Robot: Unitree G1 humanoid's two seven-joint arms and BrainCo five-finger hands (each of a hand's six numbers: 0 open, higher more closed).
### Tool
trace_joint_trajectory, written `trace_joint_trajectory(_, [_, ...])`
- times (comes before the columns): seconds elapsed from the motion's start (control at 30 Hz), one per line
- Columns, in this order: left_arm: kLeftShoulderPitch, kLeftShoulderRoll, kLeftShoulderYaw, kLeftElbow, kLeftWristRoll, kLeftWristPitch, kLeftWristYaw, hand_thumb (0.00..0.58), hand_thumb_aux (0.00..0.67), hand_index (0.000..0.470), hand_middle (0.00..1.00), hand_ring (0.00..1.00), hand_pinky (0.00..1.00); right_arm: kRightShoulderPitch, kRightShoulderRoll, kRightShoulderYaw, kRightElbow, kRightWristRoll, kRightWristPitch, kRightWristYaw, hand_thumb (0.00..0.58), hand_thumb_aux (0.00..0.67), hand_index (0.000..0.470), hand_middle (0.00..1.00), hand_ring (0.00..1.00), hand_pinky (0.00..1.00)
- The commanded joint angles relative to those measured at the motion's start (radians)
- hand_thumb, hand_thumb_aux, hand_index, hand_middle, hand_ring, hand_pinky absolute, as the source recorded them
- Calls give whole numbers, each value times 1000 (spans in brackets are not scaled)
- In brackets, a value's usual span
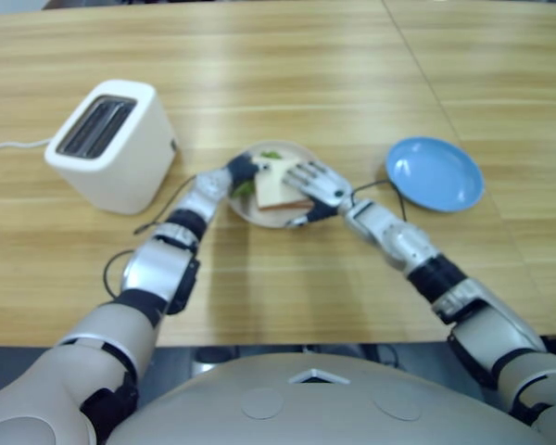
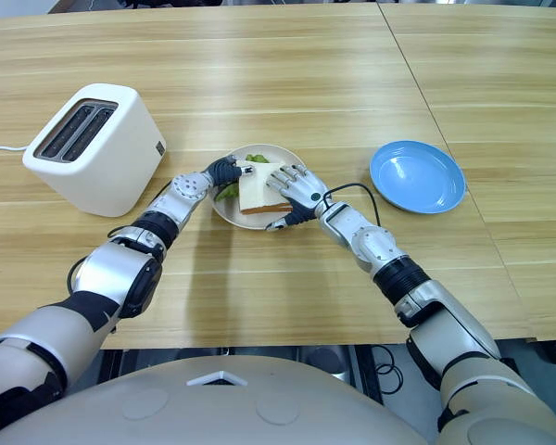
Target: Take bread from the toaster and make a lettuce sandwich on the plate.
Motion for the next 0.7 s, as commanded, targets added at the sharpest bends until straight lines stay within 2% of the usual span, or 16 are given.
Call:
trace_joint_trajectory(0.03, [10, 21, -51, -112, 73, -12, 103, 0, 0, 0, 0, 0, 0, 52, 19, 130, 63, -50, -27, 98, 0, 0, 0, 0, 0, 0])
trace_joint_trajectory(0.13, [70, 71, -75, -361, 143, 45, 165, 0, 0, 0, 0, 0, 0, 56, 18, 132, 81, -53, -16, 115, 0, 0, 0, 0, 0, 0])
trace_joint_trajectory(0.3, [238, 170, -50, -965, 291, 205, 189, 0, 0, 0, 0, 0, 0, 63, 19, 133, 98, -46, -10, 130, 0, 0, 0, 0, 0, 0])
trace_joint_trajectory(0.4, [297, 222, -18, -1202, 380, 304, 176, 0, 0, 0, 0, 0, 0, 74, 20, 134, 84, -37, -10, 143, 0, 0, 0, 0, 0, 0])
trace_joint_trajectory(0.57, [356, 273, 23, -1351, 425, 399, 127, 0, 0, 0, 0, 0, 0, 77, 19, 121, 57, -26, -9, 141, 0, 0, 0, 0, 0, 0])
trace_joint_trajectory(0.7, [429, 235, 70, -1335, 223, 383, 13, 0, 0, 0, 0, 0, 0, 103, 4, 26, -85, 54, -27, 22, 0, 0, 0, 0, 0, 0])
